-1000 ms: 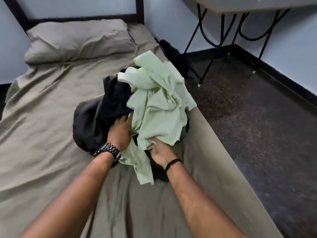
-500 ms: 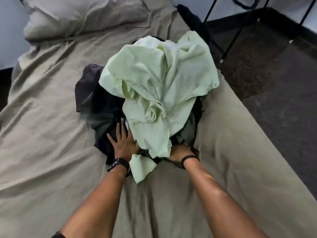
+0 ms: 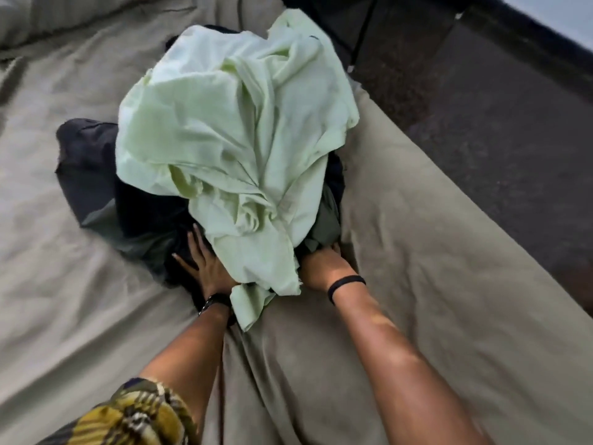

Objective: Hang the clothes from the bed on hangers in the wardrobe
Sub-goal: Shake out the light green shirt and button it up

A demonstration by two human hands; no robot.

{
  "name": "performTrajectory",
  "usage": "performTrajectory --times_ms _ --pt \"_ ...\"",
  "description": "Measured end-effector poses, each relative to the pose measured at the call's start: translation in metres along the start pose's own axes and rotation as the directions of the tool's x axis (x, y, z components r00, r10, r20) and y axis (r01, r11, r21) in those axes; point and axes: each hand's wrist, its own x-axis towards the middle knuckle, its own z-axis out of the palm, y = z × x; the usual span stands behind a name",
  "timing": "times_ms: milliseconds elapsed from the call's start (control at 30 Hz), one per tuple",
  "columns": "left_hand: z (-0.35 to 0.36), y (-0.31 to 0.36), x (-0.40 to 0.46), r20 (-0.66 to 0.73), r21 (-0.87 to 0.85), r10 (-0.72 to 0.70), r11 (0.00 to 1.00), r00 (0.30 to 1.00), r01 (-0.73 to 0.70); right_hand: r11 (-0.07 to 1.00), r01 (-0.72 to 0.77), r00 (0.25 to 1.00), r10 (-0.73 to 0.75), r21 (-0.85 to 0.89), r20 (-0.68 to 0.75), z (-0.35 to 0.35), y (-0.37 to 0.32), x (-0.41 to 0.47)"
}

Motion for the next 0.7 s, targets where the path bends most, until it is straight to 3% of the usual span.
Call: performTrajectory --times_ms 100,267,433,533,567,600,633,667,700 --pt "-0.002 0.0 -0.006 -0.049 -0.095 0.048 0.994 0.998 -0.053 0.99 -0.017 0.993 0.033 0.14 -0.116 0.01 -0.002 -0.009" --pt "-0.028 0.001 -0.019 -0.134 -0.154 0.147 0.974 0.98 -0.167 0.911 0.089 0.961 0.027 0.403 -0.274 0.01 0.0 -0.049" --pt "-0.074 0.013 -0.025 -0.002 -0.451 0.021 0.892 1.0 -0.019 0.833 0.064 0.91 0.177 0.55 -0.374 -0.022 0.023 -0.093" --pt "-0.133 0.008 0.001 0.206 -0.634 0.318 0.764 0.926 -0.121 0.727 0.195 0.817 0.251 0.658 -0.52 -0.055 0.011 -0.1" --pt "-0.154 0.002 0.007 0.209 -0.642 0.389 0.747 0.897 -0.175 0.683 0.274 0.76 0.278 0.677 -0.588 -0.066 0.002 -0.099" --pt "-0.173 -0.004 0.011 0.152 -0.61 0.417 0.753 0.896 -0.247 0.653 0.361 0.688 0.295 0.666 -0.663 -0.077 -0.009 -0.097" --pt "-0.189 -0.008 0.017 0.004 -0.569 0.421 0.747 0.907 -0.345 0.648 0.431 0.624 0.289 0.628 -0.726 -0.088 -0.021 -0.096" --pt "-0.202 -0.01 0.022 -0.219 -0.526 0.399 0.721 0.89 -0.452 0.666 0.471 0.585 0.254 0.578 -0.77 -0.098 -0.034 -0.092" --pt "-0.211 -0.009 0.023 -0.441 -0.509 0.346 0.663 0.828 -0.549 0.693 0.485 0.584 0.197 0.533 -0.788 -0.106 -0.047 -0.086"
